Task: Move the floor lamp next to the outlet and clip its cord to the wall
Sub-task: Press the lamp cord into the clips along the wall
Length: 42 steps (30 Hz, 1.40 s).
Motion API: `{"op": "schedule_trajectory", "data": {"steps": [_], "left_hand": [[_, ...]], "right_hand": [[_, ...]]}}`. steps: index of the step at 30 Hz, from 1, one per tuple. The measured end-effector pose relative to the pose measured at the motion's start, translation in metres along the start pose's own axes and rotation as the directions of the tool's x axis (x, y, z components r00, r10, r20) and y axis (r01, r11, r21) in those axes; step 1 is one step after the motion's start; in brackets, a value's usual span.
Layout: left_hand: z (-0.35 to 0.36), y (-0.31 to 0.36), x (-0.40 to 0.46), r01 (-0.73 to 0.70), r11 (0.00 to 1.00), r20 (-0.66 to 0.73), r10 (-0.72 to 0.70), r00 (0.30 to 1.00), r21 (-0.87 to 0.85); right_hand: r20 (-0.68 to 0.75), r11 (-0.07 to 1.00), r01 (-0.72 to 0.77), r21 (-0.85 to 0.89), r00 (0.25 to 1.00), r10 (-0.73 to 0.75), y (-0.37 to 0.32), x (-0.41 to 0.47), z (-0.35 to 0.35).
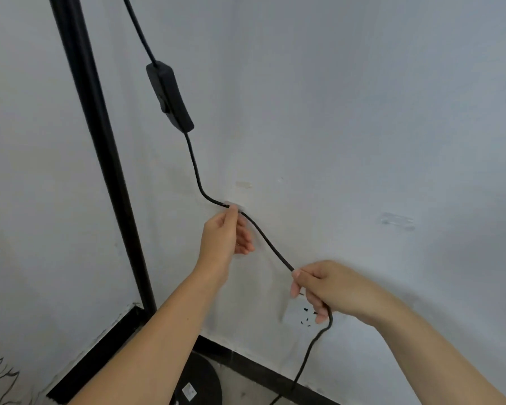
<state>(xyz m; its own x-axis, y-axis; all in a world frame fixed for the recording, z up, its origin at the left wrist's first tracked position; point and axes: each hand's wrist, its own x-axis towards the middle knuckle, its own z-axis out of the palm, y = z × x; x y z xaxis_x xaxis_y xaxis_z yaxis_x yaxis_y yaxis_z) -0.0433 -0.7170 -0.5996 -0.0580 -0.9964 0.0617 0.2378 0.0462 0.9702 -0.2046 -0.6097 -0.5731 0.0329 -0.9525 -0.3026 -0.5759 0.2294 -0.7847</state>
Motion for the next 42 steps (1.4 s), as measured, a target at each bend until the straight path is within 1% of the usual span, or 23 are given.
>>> {"op": "schedule_trajectory", "data": {"steps": [2, 3, 5, 7, 9, 11, 13, 15, 16, 18, 22, 27, 29, 33, 35, 37, 38, 40, 42], "left_hand": [[0.009, -0.001, -0.006, 0.02, 1.0, 0.003, -0.02, 1.0, 0.019], [0.015, -0.003, -0.011, 0.027, 0.999, 0.031, -0.028, 0.999, 0.033], [0.031, -0.006, -0.025, 0.03, 0.997, 0.159, -0.041, 0.986, 0.076], [0.05, -0.008, -0.041, 0.021, 0.994, 0.328, -0.057, 0.943, 0.111], [0.068, -0.006, -0.054, 0.008, 0.993, 0.439, -0.061, 0.896, 0.12], [0.081, 0.0, -0.061, 0.031, 0.995, 0.473, -0.073, 0.878, 0.096], [0.092, 0.007, -0.065, 0.141, 0.989, 0.466, -0.141, 0.874, 0.035], [0.1, 0.012, -0.067, 0.264, 0.964, 0.465, -0.221, 0.857, -0.028], [0.103, 0.014, -0.068, 0.298, 0.953, 0.468, -0.242, 0.85, -0.049], [0.108, 0.017, -0.067, 0.337, 0.938, 0.469, -0.265, 0.843, -0.076], [0.113, 0.02, -0.067, 0.392, 0.912, 0.46, -0.301, 0.836, -0.117], [0.12, 0.021, -0.068, 0.415, 0.894, 0.428, -0.314, 0.848, -0.167], [0.12, 0.021, -0.068, 0.436, 0.882, 0.434, -0.327, 0.839, -0.179], [0.121, 0.02, -0.068, 0.436, 0.885, 0.465, -0.32, 0.826, -0.165], [0.123, 0.02, -0.069, 0.423, 0.887, 0.465, -0.3, 0.833, -0.186], [0.125, 0.02, -0.069, 0.399, 0.887, 0.472, -0.257, 0.843, -0.231], [0.125, 0.02, -0.068, 0.385, 0.889, 0.475, -0.234, 0.848, -0.248], [0.125, 0.019, -0.067, 0.362, 0.895, 0.478, -0.206, 0.854, -0.261], [0.125, 0.018, -0.066, 0.349, 0.9, 0.479, -0.192, 0.857, -0.263]], "right_hand": [[0.027, 1.0, -0.017, 0.004, 0.999, 0.017, 0.0, -0.016, -0.02], [0.02, 1.0, -0.02, 0.008, 1.0, 0.02, -0.001, -0.026, -0.032], [-0.036, 1.0, -0.026, -0.001, 0.999, 0.026, -0.003, -0.047, -0.058], [-0.126, 0.999, -0.03, -0.032, 0.992, 0.025, -0.004, -0.065, -0.078], [-0.26, 0.997, -0.023, -0.072, 0.965, 0.004, -0.003, -0.076, -0.089], [-0.441, 0.988, -0.016, -0.156, 0.896, -0.055, -0.003, -0.079, -0.093], [-0.591, 0.961, -0.028, -0.277, 0.793, -0.147, -0.004, -0.079, -0.094], [-0.698, 0.926, -0.088, -0.367, 0.684, -0.212, -0.006, -0.078, -0.093], [-0.729, 0.917, -0.104, -0.385, 0.644, -0.232, -0.006, -0.078, -0.092], [-0.749, 0.908, -0.116, -0.403, 0.612, -0.254, -0.007, -0.077, -0.09], [-0.748, 0.888, -0.154, -0.433, 0.611, -0.259, -0.009, -0.073, -0.088], [-0.773, 0.878, -0.149, -0.454, 0.556, -0.305, -0.013, -0.074, -0.089], [-0.774, 0.867, -0.155, -0.474, 0.543, -0.325, -0.014, -0.074, -0.089], [-0.765, 0.807, -0.218, -0.55, 0.519, -0.381, -0.016, -0.069, -0.089], [-0.765, 0.808, -0.204, -0.553, 0.507, -0.396, -0.016, -0.068, -0.089], [-0.764, 0.833, -0.158, -0.531, 0.515, -0.389, -0.014, -0.073, -0.093], [-0.758, 0.851, -0.138, -0.506, 0.542, -0.362, -0.01, -0.077, -0.097], [-0.724, 0.921, -0.087, -0.38, 0.648, -0.238, 0.001, -0.087, -0.107], [-0.629, 0.991, -0.024, -0.133, 0.775, -0.065, 0.015, -0.096, -0.114]]}}
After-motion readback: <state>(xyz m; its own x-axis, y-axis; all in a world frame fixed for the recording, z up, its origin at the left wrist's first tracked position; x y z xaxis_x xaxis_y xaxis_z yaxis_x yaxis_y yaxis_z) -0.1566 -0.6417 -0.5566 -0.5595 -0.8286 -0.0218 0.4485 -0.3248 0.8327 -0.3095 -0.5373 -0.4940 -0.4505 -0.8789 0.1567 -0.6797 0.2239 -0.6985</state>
